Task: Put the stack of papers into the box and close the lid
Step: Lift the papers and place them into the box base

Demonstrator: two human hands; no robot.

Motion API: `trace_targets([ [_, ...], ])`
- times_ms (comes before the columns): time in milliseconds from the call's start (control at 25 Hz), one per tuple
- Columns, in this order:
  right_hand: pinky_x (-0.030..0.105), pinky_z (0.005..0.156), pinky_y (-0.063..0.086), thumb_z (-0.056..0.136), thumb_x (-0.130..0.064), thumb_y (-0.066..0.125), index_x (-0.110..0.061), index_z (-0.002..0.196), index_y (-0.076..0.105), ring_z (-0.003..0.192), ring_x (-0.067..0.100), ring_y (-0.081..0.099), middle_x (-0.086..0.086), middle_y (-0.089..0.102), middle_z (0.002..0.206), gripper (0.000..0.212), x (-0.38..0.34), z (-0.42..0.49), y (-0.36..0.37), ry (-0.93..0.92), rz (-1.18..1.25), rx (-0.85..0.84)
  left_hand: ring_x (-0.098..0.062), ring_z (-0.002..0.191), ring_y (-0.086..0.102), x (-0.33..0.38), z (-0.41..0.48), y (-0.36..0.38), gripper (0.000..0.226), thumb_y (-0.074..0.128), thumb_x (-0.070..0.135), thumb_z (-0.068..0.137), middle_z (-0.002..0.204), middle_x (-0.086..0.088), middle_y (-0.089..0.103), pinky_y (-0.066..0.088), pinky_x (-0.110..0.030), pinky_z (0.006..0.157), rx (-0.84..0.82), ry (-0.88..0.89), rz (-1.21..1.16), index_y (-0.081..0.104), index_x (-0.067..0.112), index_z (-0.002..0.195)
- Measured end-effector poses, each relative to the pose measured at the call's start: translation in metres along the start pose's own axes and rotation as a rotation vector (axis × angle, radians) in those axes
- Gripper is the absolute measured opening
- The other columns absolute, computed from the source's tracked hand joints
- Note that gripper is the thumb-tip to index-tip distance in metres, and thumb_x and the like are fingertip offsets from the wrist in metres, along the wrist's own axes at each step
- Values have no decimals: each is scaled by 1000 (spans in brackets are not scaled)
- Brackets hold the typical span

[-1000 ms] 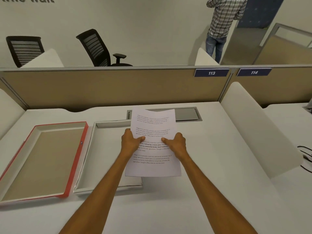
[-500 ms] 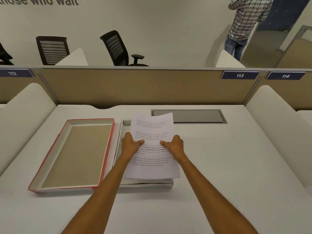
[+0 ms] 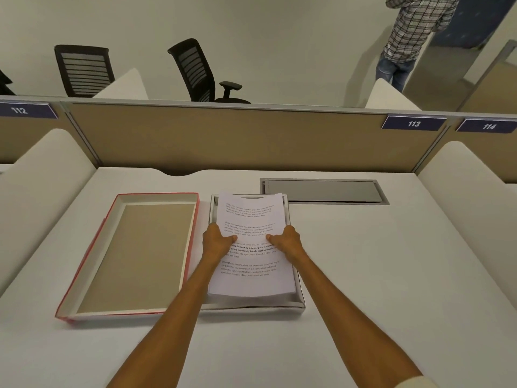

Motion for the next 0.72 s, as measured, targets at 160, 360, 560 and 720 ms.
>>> trace_targets([
  [160, 30, 81, 52, 90, -14, 64, 0, 121, 57, 109, 31, 64, 16, 64, 124, 34, 8, 5, 5, 54, 14, -36, -36, 114, 63, -8, 5, 9, 44, 74, 9, 81, 129, -18, 64, 54, -41, 89, -25, 3, -11, 58, 3, 122],
  [360, 37, 90, 54, 91, -7, 56, 2, 120, 58, 108, 33, 64, 19, 65, 121, 31, 11, 12, 9, 78, -6, -86, -36, 116, 63, -14, 8, 13, 43, 73, 7, 83, 129, -17, 64, 53, -39, 88, -15, 9, -29, 59, 3, 123],
  [560, 40, 91, 53, 92, -4, 51, 4, 120, 58, 108, 37, 64, 22, 65, 119, 30, 11, 15, 14, 78, 2, -121, -37, 117, 61, -20, 12, 13, 44, 73, 7, 83, 131, -18, 62, 53, -43, 93, -8, -12, -49, 56, 1, 123],
  [720, 44, 95, 53, 93, -4, 48, 6, 120, 56, 108, 38, 64, 23, 64, 119, 29, 11, 18, 17, 74, 4, -129, -37, 118, 61, -22, 17, 14, 44, 72, 7, 83, 131, -19, 62, 52, -45, 94, -8, -20, -55, 56, 1, 123],
])
Point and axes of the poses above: each hand's wrist, its own z-axis towards the middle knuckle, its own y-axis out of the palm, x = y × z, the point moved 6 cm from there along z, towards the middle knuckle
